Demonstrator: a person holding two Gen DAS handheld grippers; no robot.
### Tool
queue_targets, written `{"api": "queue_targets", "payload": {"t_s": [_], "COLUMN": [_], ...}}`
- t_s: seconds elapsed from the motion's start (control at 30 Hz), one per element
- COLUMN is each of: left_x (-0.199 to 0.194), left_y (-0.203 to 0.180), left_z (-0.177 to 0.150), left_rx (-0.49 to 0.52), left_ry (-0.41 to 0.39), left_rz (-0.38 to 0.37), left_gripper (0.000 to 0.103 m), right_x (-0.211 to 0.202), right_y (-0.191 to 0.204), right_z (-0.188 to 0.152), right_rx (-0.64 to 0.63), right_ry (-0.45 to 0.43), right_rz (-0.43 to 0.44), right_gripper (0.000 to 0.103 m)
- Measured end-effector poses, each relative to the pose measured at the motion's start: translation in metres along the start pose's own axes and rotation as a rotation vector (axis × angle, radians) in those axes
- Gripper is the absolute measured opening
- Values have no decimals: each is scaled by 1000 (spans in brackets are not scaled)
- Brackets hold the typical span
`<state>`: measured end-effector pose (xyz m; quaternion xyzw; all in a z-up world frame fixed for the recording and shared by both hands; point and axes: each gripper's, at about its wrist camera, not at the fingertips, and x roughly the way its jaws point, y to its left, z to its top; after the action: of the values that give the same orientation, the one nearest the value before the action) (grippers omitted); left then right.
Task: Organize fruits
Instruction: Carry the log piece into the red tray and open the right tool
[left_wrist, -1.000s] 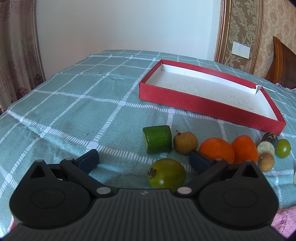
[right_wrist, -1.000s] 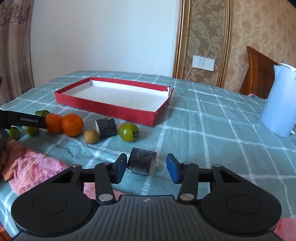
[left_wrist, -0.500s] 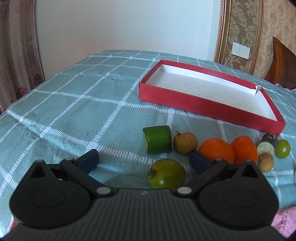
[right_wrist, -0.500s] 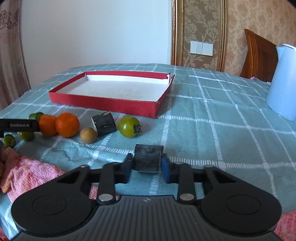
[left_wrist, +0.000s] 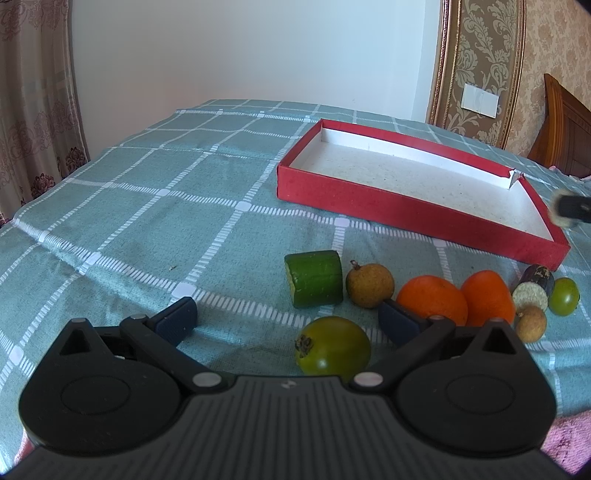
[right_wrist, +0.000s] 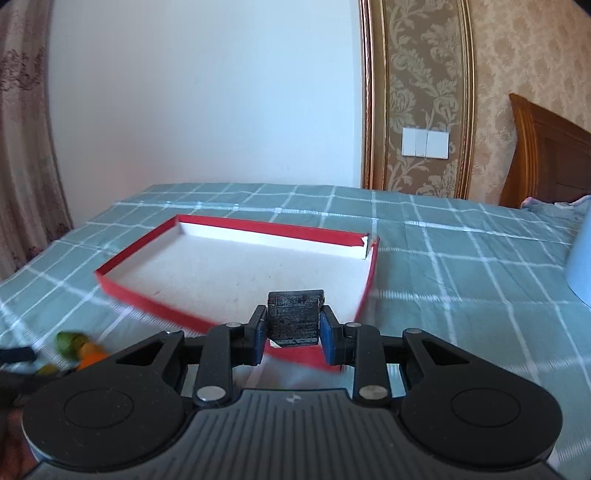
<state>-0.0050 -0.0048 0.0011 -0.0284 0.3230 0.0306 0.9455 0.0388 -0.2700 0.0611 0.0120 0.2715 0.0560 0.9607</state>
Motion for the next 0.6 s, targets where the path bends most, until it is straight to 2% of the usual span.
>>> {"api": "queue_targets", "payload": {"t_s": [0.13,0.27,0.33,0.43,0.5,0.6], "left_x": [0,0,0,0,0,1], "left_y": [0,1,1,1,0,0], "left_z": [0,0,0,0,0,0], "left_rx": [-1,-1,-1,-1,0,1], "left_ry": [-1,-1,-1,-1,0,0], "left_rz": [-4,-3,-4,-4,-5,-6], "left_gripper": [103,103,103,103,103,103], "right_x": [39,58,63,68,77,88], "right_y": [-13,-5,7,29,47,74], "right_z": [10,12,13,22,30,34], "right_rx": [56,30,-10,-61,-83,-152], "right_ry": [88,114,123,116,147,199], "right_rz": [19,6,7,32,77,88], "right_gripper": [29,32,50,52,53,53]}}
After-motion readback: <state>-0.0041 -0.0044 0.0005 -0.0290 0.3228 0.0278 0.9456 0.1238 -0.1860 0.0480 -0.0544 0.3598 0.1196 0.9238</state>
